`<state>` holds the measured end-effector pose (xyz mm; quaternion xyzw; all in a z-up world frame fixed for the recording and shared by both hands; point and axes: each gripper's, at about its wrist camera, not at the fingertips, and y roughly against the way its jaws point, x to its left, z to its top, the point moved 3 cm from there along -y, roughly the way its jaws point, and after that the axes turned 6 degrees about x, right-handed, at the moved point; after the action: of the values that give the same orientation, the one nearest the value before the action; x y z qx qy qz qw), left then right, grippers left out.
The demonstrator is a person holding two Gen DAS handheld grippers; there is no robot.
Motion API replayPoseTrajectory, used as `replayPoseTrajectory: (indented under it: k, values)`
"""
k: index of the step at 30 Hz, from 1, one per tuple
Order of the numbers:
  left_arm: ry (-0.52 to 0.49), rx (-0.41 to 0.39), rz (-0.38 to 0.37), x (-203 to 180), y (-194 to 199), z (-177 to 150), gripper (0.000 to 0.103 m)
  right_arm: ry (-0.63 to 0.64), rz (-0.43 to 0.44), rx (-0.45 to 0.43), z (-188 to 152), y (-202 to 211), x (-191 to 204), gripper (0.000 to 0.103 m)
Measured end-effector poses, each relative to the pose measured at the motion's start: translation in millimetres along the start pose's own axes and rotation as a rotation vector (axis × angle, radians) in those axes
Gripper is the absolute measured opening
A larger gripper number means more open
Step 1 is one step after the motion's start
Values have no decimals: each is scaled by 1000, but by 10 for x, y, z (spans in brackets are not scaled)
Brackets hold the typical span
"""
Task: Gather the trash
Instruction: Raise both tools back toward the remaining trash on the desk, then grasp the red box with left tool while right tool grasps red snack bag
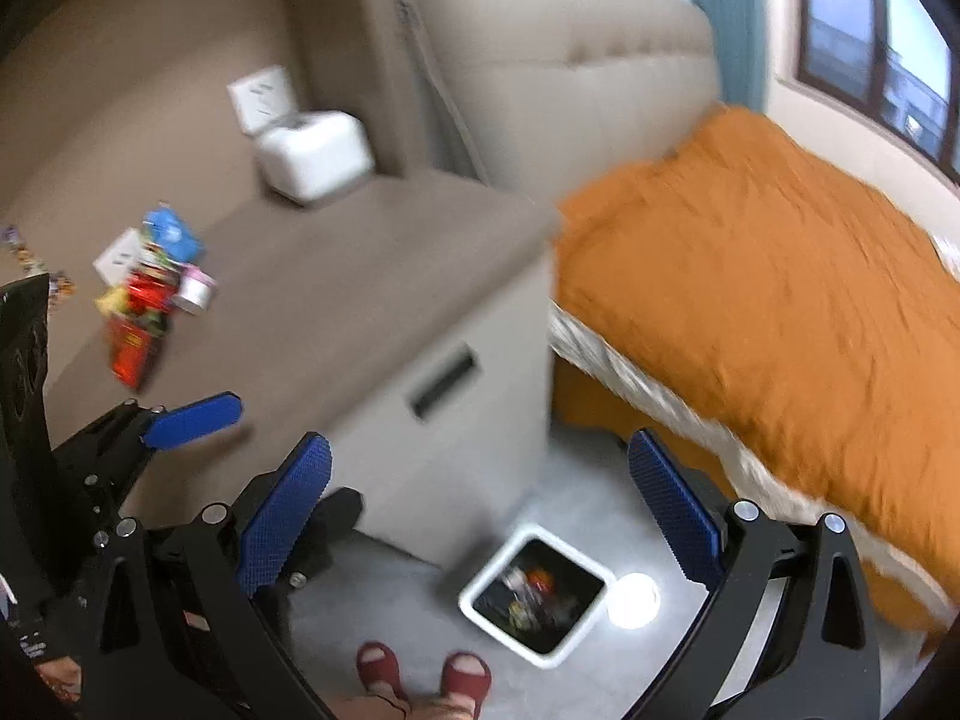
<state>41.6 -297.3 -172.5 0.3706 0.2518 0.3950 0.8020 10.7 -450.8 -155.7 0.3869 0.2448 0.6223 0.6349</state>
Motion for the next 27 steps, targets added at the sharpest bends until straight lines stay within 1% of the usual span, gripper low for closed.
replayPoseTrajectory:
  k: [2,4,5,6,8,10,14,16,19,24,27]
  values:
    - [19,-23,58,204,111,35,98,37,44,-14,157,-3,192,99]
    - [62,-50,144,511,235,31,98,80,86,-34,298,-6,430,99]
    - [77,-54,175,622,267,19,98,101,105,-36,356,-22,533,99]
    - [101,-60,231,808,322,-11,98,126,129,-39,434,-55,664,99]
    - [136,-67,298,1079,422,-69,98,170,167,-39,558,-120,886,99]
    - [169,-76,354,1290,490,-126,98,201,192,-34,637,-168,1090,99]
    - [170,-71,442,1646,577,-190,98,240,259,6,805,-415,1451,99]
    - [169,-68,460,1819,607,-240,98,267,269,23,869,-560,1634,99]
    - [161,-59,483,1976,535,-196,98,314,284,44,929,-709,1850,99]
    - [142,-18,443,2163,389,-140,98,373,305,77,1020,-1001,2200,99]
    - [123,-2,430,2220,310,-132,98,409,298,92,1064,-1206,2397,99]
